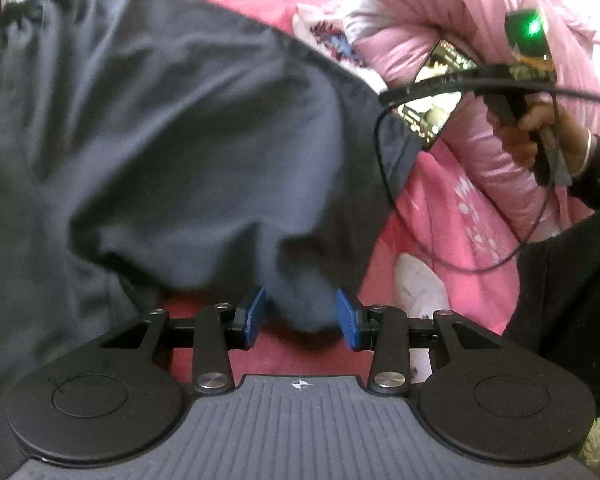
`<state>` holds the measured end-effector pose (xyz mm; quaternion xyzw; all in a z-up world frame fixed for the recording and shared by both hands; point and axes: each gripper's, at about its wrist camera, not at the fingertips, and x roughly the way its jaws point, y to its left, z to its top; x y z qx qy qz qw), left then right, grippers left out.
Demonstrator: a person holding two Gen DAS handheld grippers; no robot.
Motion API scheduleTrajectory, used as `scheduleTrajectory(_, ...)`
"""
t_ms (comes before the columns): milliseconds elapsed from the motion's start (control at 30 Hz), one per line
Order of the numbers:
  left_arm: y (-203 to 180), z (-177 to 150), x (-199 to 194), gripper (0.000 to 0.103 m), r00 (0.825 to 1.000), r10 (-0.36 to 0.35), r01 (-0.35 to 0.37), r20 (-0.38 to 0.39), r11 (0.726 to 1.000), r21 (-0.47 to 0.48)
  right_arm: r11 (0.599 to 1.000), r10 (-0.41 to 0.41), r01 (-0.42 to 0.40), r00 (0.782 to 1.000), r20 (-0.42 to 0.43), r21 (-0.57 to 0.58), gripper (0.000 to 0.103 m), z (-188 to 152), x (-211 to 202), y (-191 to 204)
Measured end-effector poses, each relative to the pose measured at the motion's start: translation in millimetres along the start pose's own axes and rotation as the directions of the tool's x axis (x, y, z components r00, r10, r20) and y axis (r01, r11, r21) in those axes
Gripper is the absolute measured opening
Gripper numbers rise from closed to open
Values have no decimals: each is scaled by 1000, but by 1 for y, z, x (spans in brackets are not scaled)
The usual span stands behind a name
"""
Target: Fold clothes
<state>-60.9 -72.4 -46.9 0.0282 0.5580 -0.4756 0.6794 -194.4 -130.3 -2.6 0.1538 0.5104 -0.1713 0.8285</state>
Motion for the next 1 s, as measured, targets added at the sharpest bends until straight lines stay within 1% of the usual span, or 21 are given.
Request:
scheduleTrajectory(67,-3,-8,-1,39,1000,-18,17,-10,999,-27,1000,0,0,1000,0,0,51,7,-2,-2)
scheduleTrajectory(133,-5,-13,1,39,999,-29,27,-22,998,-60,1000,18,-18,1000,-13,-1,52,13,-2,-4)
scheduleTrajectory(200,-7,-18,6,39,999,-23,21,-26,997,-79,999,35,-35,999,-35,-3,53,19,0,-6)
scheduleTrajectory(300,-12,-23,12,39,1000,-2,0,-13,997,-83,999,46,-47,996,-80,-15,54,29,9,-8)
scheduleTrajectory(367,-16,-26,16,39,1000,13,-13,-5,996,-86,997,68,-71,991,-119,-22,54,36,19,-9)
scheduleTrajectory(467,-20,-30,23,39,999,31,-30,13,995,-90,995,103,-105,976,-194,0,54,42,38,-14)
scheduleTrajectory(533,-21,-30,29,39,999,37,-34,33,996,-85,992,126,-127,960,-249,12,54,42,49,-17)
scheduleTrajectory(633,-28,-31,38,38,997,48,-46,53,998,-39,987,156,-164,937,-312,0,54,36,57,-15)
scheduleTrajectory(667,-30,-30,39,38,997,47,-46,58,999,-26,986,152,-168,934,-323,-22,50,34,57,-13)
scheduleTrajectory(700,-32,-30,39,35,997,46,-46,62,999,-14,984,143,-169,933,-331,-51,39,32,56,-9)
scheduleTrajectory(733,-32,-29,40,25,997,49,-48,62,999,-14,982,136,-170,935,-327,-79,32,31,52,-6)
scheduleTrajectory(767,-33,-28,41,18,997,52,-51,61,999,-13,979,130,-172,939,-317,-108,15,31,46,-4)
scheduleTrajectory(800,-33,-27,42,5,997,54,-53,60,999,-12,976,124,-173,943,-308,-136,5,31,40,-1)
scheduleTrajectory(833,-32,-27,41,2,998,31,-29,59,999,-26,971,119,-174,947,-298,-164,5,31,34,2)
scheduleTrajectory(867,-31,-26,39,2,998,7,-5,58,999,-40,966,114,-174,951,-289,-192,4,31,28,5)
scheduleTrajectory(900,-31,-25,36,1,997,-43,47,63,998,-53,960,98,-164,956,-276,-229,4,32,20,8)
scheduleTrajectory(933,-32,-25,33,1,993,-97,101,64,993,-62,951,78,-150,962,-261,-269,4,33,12,11)
scheduleTrajectory(1000,-35,-24,33,1,986,-155,159,56,985,-64,940,29,-115,965,-262,-321,4,35,8,12)
